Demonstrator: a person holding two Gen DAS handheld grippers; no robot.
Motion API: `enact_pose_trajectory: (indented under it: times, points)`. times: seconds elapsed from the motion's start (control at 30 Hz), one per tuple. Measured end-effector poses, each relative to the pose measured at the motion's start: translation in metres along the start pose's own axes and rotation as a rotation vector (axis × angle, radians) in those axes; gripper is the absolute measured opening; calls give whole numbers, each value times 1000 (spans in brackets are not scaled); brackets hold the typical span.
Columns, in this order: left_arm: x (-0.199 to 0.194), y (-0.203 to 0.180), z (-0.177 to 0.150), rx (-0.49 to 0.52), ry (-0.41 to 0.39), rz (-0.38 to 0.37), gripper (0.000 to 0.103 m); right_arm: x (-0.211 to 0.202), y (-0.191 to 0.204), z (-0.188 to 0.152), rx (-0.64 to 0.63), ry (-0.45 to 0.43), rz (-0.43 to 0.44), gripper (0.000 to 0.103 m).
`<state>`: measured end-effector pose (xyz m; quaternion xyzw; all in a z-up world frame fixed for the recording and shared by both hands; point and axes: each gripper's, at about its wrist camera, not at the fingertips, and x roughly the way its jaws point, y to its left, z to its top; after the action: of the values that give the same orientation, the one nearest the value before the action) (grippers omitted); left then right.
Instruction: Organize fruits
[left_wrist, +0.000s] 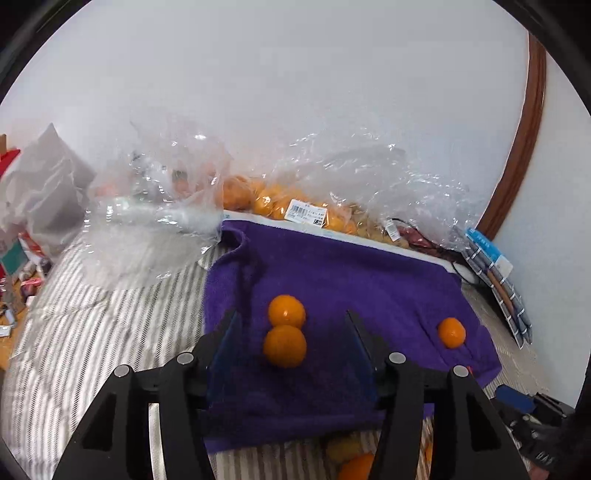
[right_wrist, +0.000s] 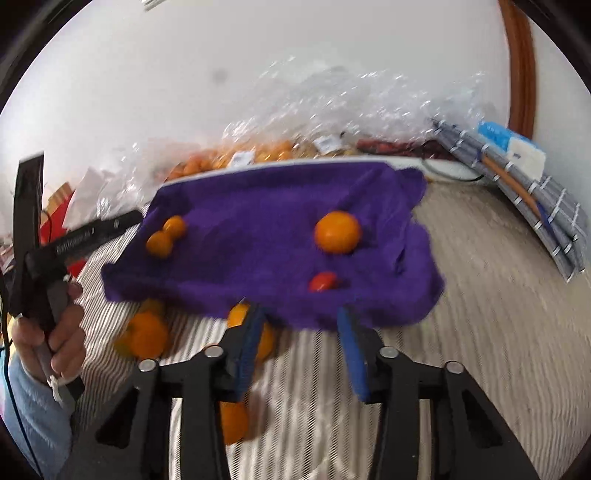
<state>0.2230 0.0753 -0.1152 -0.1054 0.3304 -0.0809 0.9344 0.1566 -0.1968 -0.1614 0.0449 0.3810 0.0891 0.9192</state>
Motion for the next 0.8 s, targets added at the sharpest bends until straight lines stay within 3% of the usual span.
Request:
enact_pose_trajectory:
  times: [0.13,0.3,0.47,0.53,0.7,0.8]
  points:
    - [-26,3,-17,18,19,9,53,4,12,-2,-33,24,36,39]
    - [-54,16,-42,32,-18,72,55,20,17,-1,-4,68,96,39]
    - [-62,26,-52,-5,-74,70,55,39,14,-2,41,121,121,39]
    - [-58,28,-53,-16,-58,85,55,45,12,0,55,137,130,33]
    - [-49,28,-59,-35,-2,6,55,32,7,-4,61,95,122,33]
    - [-47,21,-63,-6,16,-17,55,10,-3,-8,47,43,64,33]
